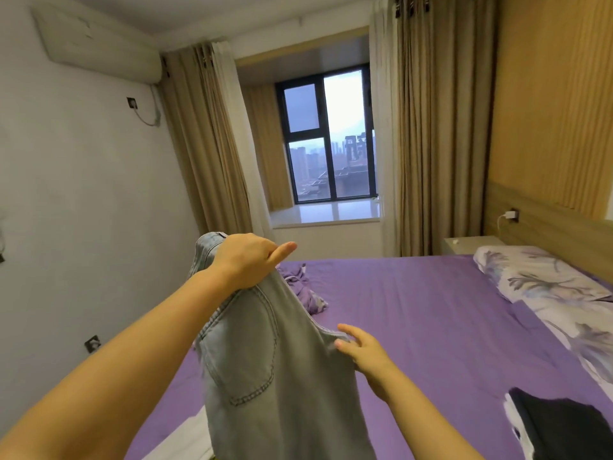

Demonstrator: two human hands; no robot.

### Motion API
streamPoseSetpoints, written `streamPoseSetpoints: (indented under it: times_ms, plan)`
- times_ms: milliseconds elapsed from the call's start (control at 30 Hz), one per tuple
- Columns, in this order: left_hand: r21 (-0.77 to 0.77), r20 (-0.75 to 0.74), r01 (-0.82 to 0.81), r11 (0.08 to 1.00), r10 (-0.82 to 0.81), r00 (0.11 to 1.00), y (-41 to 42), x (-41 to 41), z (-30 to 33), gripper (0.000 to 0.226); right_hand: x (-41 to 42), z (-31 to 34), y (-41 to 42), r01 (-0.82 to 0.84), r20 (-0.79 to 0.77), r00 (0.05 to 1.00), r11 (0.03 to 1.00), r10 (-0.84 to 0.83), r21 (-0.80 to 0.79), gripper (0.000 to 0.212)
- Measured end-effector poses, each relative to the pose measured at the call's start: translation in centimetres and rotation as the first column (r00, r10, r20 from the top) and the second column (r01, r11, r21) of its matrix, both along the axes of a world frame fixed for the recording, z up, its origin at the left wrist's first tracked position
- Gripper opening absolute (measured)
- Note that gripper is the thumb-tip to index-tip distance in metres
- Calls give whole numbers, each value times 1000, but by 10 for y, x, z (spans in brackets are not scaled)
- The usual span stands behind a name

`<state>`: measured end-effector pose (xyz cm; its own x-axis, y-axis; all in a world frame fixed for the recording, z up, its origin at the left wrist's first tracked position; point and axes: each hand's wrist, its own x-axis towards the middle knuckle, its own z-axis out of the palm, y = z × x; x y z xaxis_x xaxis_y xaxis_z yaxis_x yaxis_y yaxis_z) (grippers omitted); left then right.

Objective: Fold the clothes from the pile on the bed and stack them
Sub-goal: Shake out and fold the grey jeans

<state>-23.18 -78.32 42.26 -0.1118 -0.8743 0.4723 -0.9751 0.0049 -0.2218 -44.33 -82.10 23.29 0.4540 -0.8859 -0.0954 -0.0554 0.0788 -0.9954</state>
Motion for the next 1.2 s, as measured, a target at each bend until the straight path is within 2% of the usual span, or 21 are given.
streamPoseSetpoints:
  times_ms: [67,167,233,333,367,433,500,567,633,700,767,833,1000,1067,1200]
  plan:
    - [-13,21,-16,1000,17,1000,4,5,3,72,3,2,-1,57,47,997,998,-59,30,41]
    - [-42,17,-48,998,48,999,10,17,5,70,3,6,-2,48,-7,999,997,-49,-64,35]
    - [-54,13,-69,996,70,997,15,23,3,69,-2,12,-4,-15,-147,989,979,-15,-202,32]
    - [-42,50,-100,994,102,994,22,29,-7,77,-9,19,-3,-170,-457,887,865,-75,-472,15]
    - [-38,62,-105,994,107,992,24,30,-11,81,-12,19,-2,-188,-483,867,820,-120,-540,10]
    - [-42,50,-115,992,117,992,28,32,-17,81,-19,14,-2,-146,-406,904,793,-137,-592,6]
    - [-52,3,-134,990,135,991,33,35,-22,79,-27,9,3,-58,-212,976,887,-46,-457,8]
    - [-34,-53,-154,987,152,987,37,37,-29,78,-30,5,9,-5,-85,996,946,-24,-324,15]
    - [-3,-83,-164,986,164,983,41,39,-42,74,-30,-1,11,-11,-165,985,921,-58,-389,15]
    - [56,-59,-185,981,188,980,45,42,-61,72,-30,-8,13,-127,-366,928,864,-70,-487,18]
    - [157,-26,-216,964,223,975,49,46,-87,70,-33,-19,16,-253,-529,848,840,-46,-479,21]
    - [279,-23,-234,931,250,968,54,51,-120,70,-38,-31,19,-337,-621,784,834,-7,-436,24]
    - [542,-121,-223,811,337,934,68,60,-211,73,-44,-52,16,-449,-699,694,863,173,-232,22]
    - [597,-154,-224,771,384,910,72,68,-241,74,-35,-65,13,-451,-686,694,875,218,-178,20]
    - [675,-144,-287,680,503,852,84,88,-299,80,-3,-117,11,-378,-637,746,911,196,-162,15]
